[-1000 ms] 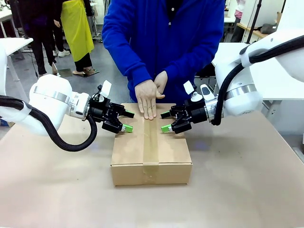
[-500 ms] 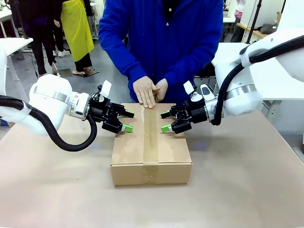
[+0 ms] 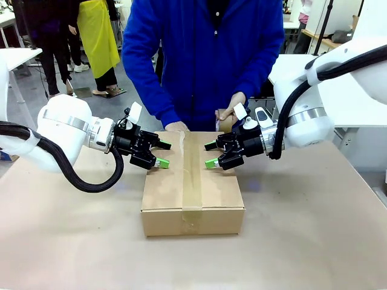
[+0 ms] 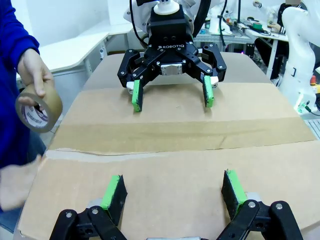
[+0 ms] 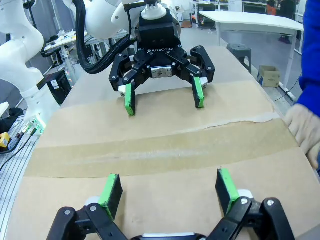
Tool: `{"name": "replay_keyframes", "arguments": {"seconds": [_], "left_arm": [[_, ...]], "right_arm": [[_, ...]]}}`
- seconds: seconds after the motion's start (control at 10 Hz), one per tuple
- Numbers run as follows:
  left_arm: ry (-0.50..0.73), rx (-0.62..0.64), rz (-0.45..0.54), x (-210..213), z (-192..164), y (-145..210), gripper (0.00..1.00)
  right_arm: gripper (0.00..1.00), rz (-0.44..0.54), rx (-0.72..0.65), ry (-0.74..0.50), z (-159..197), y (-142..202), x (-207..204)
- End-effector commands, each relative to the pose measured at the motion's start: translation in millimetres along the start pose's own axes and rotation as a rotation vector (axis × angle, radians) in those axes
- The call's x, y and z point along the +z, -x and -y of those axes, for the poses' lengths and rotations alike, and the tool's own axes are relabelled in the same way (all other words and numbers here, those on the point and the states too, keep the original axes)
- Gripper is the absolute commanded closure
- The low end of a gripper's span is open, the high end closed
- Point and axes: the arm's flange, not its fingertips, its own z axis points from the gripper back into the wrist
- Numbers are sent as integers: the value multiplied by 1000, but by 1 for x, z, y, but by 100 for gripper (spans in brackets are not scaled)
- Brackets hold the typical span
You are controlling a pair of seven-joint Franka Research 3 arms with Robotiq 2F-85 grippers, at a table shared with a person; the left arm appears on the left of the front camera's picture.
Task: Pack the gift set into the box.
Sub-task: Press and hold the closed box until the human finishes sealing it.
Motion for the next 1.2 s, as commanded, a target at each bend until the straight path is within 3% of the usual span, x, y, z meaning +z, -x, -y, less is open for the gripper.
{"name": "replay_keyframes", "arguments": {"seconds": [0.0, 0.6, 0.7, 0.8, 1.1], "left_arm": [[5, -11, 1, -1, 2, 3, 0], [0, 0, 1, 0, 0, 0, 0], [18, -39, 118, 40, 17, -20, 0], [-20, -67, 170, 78, 36, -27, 0], [-215, -20, 289, 154, 72, 4, 0]], "right_arm": [[0, -10, 4, 10, 0, -1, -1], [0, 0, 0, 0, 0, 0, 0], [0, 126, 33, 78, -26, -17, 51], [0, 192, 41, 183, -55, -19, 101], [0, 275, 10, 438, -115, 19, 188]]}}
